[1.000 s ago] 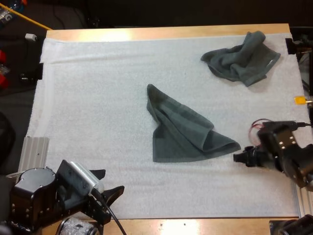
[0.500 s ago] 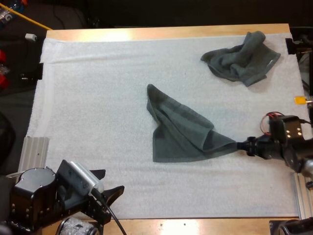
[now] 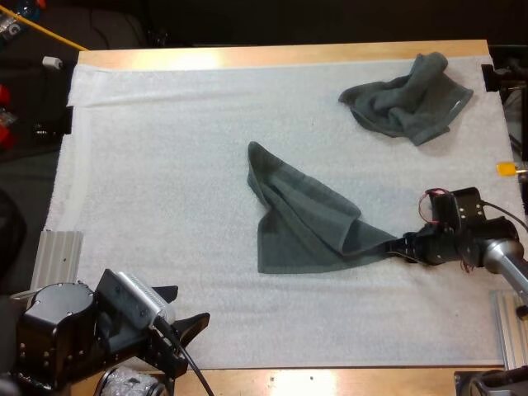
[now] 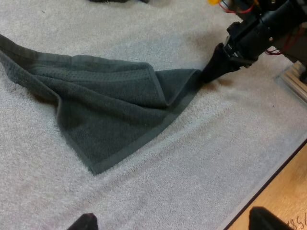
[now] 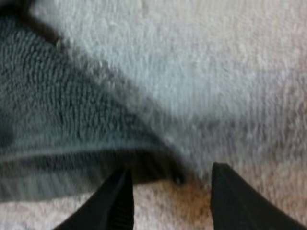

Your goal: Pick towel from pile, fold and stack

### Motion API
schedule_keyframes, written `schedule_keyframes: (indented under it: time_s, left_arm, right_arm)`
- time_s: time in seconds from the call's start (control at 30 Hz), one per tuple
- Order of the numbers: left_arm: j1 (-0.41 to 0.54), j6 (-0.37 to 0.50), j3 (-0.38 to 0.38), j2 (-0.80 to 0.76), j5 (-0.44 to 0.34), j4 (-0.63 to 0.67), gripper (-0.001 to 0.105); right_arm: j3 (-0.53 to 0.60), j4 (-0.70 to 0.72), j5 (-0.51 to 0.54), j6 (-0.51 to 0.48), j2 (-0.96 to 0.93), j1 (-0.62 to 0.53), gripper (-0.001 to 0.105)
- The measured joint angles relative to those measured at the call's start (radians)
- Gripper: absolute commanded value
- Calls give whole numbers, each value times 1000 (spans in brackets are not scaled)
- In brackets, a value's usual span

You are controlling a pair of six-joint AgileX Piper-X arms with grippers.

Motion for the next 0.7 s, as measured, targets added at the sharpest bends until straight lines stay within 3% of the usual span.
schedule_keyframes:
  time_s: [0.27, 0.47, 0.57, 0.67, 0.7]
  left_arm:
    - [0, 0, 0, 0, 0, 0, 62]
    - [0, 0, 0, 0, 0, 0, 62]
    - [0, 0, 0, 0, 0, 0, 62]
    - [0, 0, 0, 0, 0, 0, 62]
    - [0, 0, 0, 0, 0, 0, 62]
  right_arm:
    - [0, -35, -3, -2, 56, 0, 38]
    - [-5, -66, -65, 21, 76, -3, 37]
    - [-5, -69, -81, 27, 76, -3, 24]
    - [-5, -61, -100, 30, 82, -3, 0]
    - [-5, -51, -102, 30, 86, -3, 0]
